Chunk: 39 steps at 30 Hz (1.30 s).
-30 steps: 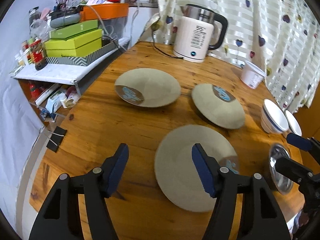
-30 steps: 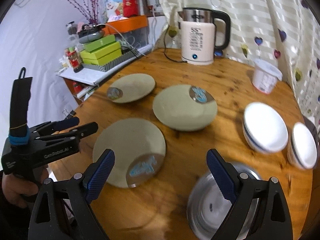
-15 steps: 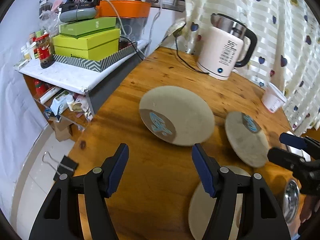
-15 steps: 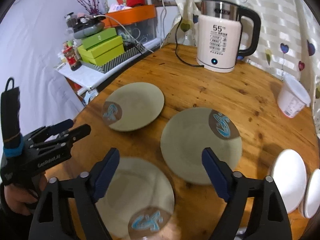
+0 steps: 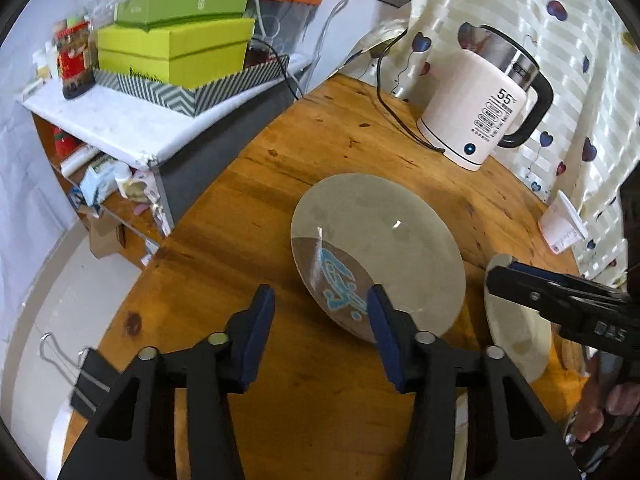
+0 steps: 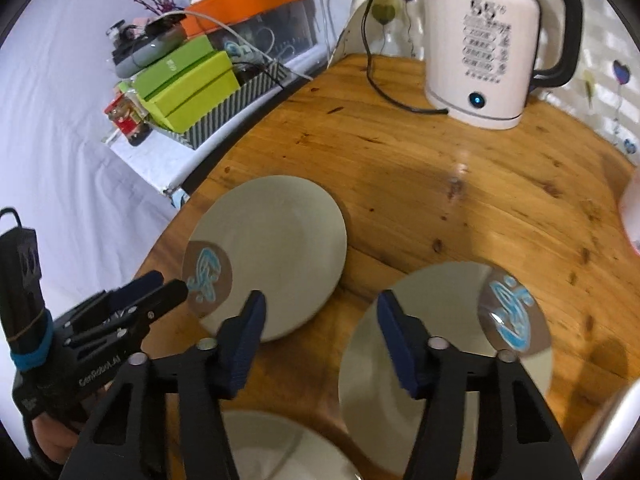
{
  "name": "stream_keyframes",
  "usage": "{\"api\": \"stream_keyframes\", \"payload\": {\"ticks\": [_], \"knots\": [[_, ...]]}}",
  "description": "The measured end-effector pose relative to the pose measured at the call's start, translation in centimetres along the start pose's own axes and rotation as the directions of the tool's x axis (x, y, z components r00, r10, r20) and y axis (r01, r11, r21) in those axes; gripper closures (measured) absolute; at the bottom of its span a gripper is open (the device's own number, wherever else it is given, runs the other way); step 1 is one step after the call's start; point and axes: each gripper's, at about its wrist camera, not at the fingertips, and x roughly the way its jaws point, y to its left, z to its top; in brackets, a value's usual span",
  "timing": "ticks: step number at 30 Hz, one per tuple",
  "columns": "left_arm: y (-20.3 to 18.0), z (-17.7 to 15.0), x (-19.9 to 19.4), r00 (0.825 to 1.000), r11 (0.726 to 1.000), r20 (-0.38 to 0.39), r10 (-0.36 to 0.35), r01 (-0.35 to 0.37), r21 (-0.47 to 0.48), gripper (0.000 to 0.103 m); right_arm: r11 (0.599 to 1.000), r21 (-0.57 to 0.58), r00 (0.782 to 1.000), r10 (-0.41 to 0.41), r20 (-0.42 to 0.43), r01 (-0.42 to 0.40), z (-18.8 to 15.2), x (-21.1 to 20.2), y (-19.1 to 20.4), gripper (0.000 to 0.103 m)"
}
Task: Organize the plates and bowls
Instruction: 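Move the left gripper to the nearest green plate and grasp its rim, then lift the green plate with the left gripper and carry it onto another green plate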
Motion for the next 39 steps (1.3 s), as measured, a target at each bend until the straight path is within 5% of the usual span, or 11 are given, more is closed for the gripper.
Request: {"api": "stream_keyframes", "payload": {"ticks": [14,39], "knots": [[0.4,1.0,2.4,0.999,1.0,-0.023,-0.025,0.024,-0.016,0.074,0.999,0.034,0.997,0.029,-0.071,-0.026,1.8,4.9,-1.0,0.075],[0.1,1.1,0.9,0.999,1.0,0.02,-0.029,0.029,-0.002,0.076,0.999,0.037,0.999,0.023,-0.037,-0.022,1.9,3.9,-0.6,0.077]]}}
